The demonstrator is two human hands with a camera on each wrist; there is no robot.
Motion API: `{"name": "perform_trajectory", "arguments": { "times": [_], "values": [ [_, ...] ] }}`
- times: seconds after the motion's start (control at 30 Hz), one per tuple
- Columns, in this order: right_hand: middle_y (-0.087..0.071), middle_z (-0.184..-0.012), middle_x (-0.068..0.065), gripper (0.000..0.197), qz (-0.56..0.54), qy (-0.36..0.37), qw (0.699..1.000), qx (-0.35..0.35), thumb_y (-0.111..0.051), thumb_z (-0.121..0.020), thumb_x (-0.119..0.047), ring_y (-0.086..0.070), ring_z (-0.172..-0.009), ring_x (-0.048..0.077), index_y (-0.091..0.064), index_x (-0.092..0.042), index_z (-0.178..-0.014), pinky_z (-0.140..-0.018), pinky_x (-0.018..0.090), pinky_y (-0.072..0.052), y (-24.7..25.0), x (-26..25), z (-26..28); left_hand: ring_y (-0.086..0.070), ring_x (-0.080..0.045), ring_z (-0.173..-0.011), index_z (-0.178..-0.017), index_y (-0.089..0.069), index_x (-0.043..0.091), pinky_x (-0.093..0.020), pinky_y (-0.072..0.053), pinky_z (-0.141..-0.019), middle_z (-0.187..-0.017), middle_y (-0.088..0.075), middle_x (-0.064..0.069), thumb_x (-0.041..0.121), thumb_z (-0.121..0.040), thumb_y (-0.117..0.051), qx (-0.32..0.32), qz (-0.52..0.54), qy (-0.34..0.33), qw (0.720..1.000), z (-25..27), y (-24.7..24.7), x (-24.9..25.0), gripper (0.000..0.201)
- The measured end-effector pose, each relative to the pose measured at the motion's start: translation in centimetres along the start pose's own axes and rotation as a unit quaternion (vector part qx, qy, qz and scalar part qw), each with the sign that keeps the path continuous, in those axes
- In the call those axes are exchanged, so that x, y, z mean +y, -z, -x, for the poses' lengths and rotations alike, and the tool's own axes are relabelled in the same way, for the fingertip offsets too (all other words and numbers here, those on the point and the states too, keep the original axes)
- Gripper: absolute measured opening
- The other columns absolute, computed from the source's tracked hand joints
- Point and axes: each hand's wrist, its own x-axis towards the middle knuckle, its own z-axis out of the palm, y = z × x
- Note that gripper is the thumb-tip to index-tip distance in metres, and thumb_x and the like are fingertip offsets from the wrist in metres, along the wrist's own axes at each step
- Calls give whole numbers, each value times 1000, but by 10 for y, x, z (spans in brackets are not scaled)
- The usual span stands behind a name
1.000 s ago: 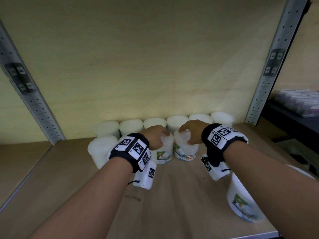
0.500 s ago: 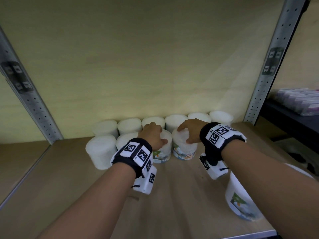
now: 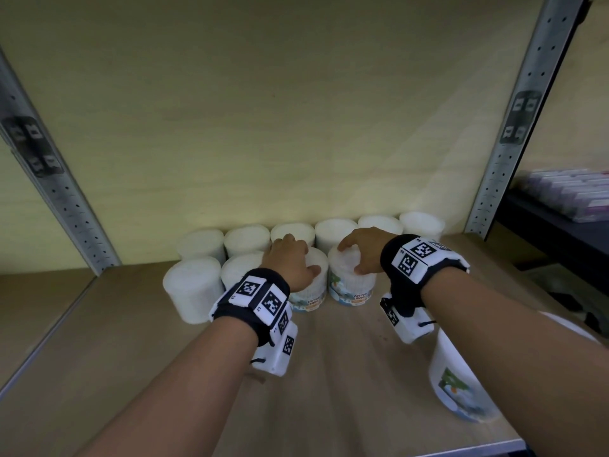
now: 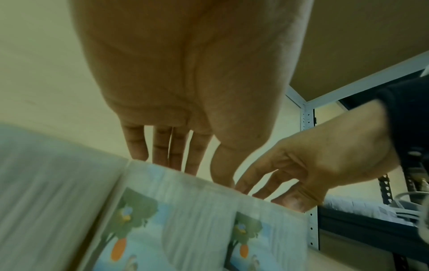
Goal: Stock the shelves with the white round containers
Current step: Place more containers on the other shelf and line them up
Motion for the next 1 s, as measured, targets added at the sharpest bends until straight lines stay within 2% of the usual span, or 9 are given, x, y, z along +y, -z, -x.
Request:
{"name": "perform_trajectory", "arguments": {
  "times": [0.3, 0.6, 1.0],
  "values": [
    [-38, -150, 6, 64, -6, -5, 1000, -2, -66, -86, -13, -41, -136, 24, -41, -18, -144, -109, 32, -36, -1, 2, -1, -42, -25, -130, -135, -47, 12, -35, -35, -110, -140, -44, -8, 30, -89, -61, -8, 58, -15, 998, 1, 2, -5, 51],
    [-37, -151, 6, 64, -1, -14, 1000, -14, -65, -87, -12, -41, -136, 24, -38, -18, -146, -108, 30, -37, 0, -5, 9, -41, -26, -131, -137, -45, 12, -36, -35, -110, -140, -42, -9, 31, -90, -61, -17, 48, -12, 999, 11, 5, 0, 53],
    [-34, -152, 5, 63, 3, 10, 1000, -17, -63, -90, -16, -38, -138, 22, -37, -16, -146, -110, 28, -33, -9, -22, 85, -44, -24, -127, -134, -48, 14, -38, -38, -107, -136, -43, -6, 33, -89, -62, -34, 37, -27, 998, 76, 7, 13, 50]
  ]
}}
